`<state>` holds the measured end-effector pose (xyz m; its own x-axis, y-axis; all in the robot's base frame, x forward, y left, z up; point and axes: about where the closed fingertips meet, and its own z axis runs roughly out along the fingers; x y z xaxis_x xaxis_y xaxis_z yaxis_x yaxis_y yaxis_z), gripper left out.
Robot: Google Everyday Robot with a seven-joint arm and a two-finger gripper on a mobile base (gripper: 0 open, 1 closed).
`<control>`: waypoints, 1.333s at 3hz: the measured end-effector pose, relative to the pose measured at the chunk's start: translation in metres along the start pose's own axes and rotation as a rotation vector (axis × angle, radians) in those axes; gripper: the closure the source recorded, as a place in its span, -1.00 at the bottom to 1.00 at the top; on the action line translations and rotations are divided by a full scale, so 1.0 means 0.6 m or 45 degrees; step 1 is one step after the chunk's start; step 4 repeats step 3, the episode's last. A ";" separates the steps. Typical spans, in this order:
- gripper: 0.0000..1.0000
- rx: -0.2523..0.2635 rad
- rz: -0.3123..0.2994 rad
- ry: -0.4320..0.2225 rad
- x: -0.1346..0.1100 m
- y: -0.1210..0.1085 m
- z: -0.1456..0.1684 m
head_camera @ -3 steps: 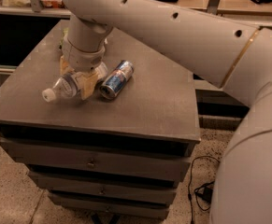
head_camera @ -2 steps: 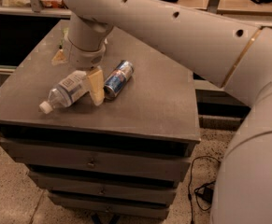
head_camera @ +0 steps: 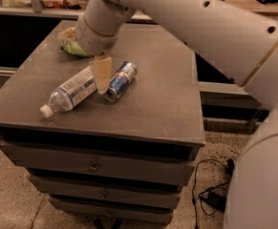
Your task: Knock blue plastic bottle over
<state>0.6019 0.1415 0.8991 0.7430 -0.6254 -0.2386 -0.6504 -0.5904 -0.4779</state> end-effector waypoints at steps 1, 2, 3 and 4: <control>-1.00 0.160 0.113 0.001 0.054 -0.032 -0.082; -1.00 0.269 0.252 0.146 0.133 -0.025 -0.156; -1.00 0.274 0.277 0.181 0.149 -0.020 -0.162; -1.00 0.274 0.277 0.181 0.149 -0.020 -0.162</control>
Offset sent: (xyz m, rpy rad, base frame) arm 0.0871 -0.1800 0.0889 0.0569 -0.2052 -0.5240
